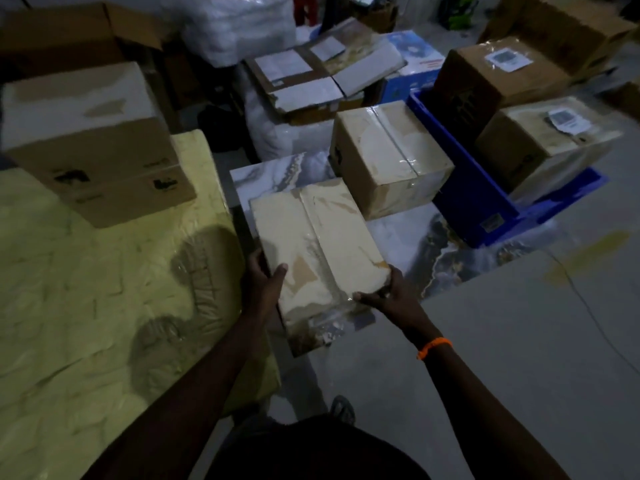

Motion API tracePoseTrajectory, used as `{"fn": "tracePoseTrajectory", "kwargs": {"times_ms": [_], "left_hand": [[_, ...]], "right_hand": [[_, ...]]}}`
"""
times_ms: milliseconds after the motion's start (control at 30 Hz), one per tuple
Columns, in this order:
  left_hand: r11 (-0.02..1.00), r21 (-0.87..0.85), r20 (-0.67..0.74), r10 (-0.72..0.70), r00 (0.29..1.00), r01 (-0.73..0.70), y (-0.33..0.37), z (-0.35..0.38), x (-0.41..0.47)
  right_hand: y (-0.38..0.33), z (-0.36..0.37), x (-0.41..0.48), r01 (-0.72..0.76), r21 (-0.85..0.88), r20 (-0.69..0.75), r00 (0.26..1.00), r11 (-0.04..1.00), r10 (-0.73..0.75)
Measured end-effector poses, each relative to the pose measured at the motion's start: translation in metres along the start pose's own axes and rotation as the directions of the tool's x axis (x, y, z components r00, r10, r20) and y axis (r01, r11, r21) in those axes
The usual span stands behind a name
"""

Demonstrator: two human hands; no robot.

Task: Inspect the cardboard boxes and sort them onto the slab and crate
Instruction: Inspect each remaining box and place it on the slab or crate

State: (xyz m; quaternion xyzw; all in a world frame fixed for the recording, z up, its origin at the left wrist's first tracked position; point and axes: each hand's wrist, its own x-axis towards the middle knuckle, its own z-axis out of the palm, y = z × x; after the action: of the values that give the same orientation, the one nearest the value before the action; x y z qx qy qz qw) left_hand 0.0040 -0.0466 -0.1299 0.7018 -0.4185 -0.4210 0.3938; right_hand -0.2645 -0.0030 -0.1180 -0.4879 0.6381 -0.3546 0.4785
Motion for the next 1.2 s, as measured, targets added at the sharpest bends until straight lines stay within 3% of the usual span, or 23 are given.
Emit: {"fn": "tracePoseTrajectory", "kwargs": {"times_ms": [133,200,267,367,433,567,700,800,933,1033,1200], "left_hand": [[0.998,0.057,0.285,0.022,0.958,-0.040,0.005,-0.014,0.013],[0.966,0.159,0.409,0.123,0.904,-0.203,-0.005,-0.021,0.008],[0.870,0.323,0.500,0.178,0.848,-0.373,-0.020,-0.024,0.005],[0.791,0.443,0.523,0.156,0.838,-0.423,-0.032,-0.021,0.016],[0.747,0.463,0.470,0.250,0.847,-0.477,-0.026,-0.019,0.036],[0.478,0.576,0.513,0.420,0.748,-0.663,-0.010,-0.025,0.086],[0.288,0.680,0.552,0.404,0.729,-0.674,0.008,-0.023,0.133],[0.252,0.703,0.560,0.379,0.736,-0.665,0.018,-0.014,0.161],[0.261,0.725,0.517,0.406,0.754,-0.638,0.025,0.002,0.186],[0.278,0.730,0.501,0.402,0.766,-0.624,0.028,0.013,0.200],[0.296,0.618,0.566,0.477,0.673,-0.729,0.022,0.013,0.215]], "right_hand": [[-0.007,0.009,0.027,-0.013,0.091,-0.020,1.000,0.996,0.015],[-0.006,0.009,0.038,-0.011,0.091,-0.050,0.999,0.996,0.015],[-0.008,0.013,0.043,-0.025,0.053,-0.066,0.997,0.998,0.029],[-0.017,0.023,0.051,-0.021,-0.096,-0.113,0.994,0.995,0.010],[-0.030,0.031,0.061,0.004,-0.240,-0.196,0.979,0.971,-0.052],[-0.038,0.049,0.095,0.081,-0.545,-0.219,0.947,0.835,-0.235],[-0.055,0.073,0.130,0.198,-0.781,-0.065,0.917,0.592,-0.393],[-0.060,0.083,0.164,0.266,-0.851,0.092,0.924,0.453,-0.371],[-0.063,0.083,0.209,0.270,-0.908,0.145,0.920,0.321,-0.364],[-0.064,0.079,0.233,0.256,-0.918,0.144,0.927,0.304,-0.346],[-0.060,0.086,0.229,0.219,-0.911,0.072,0.919,0.350,-0.388]]}}
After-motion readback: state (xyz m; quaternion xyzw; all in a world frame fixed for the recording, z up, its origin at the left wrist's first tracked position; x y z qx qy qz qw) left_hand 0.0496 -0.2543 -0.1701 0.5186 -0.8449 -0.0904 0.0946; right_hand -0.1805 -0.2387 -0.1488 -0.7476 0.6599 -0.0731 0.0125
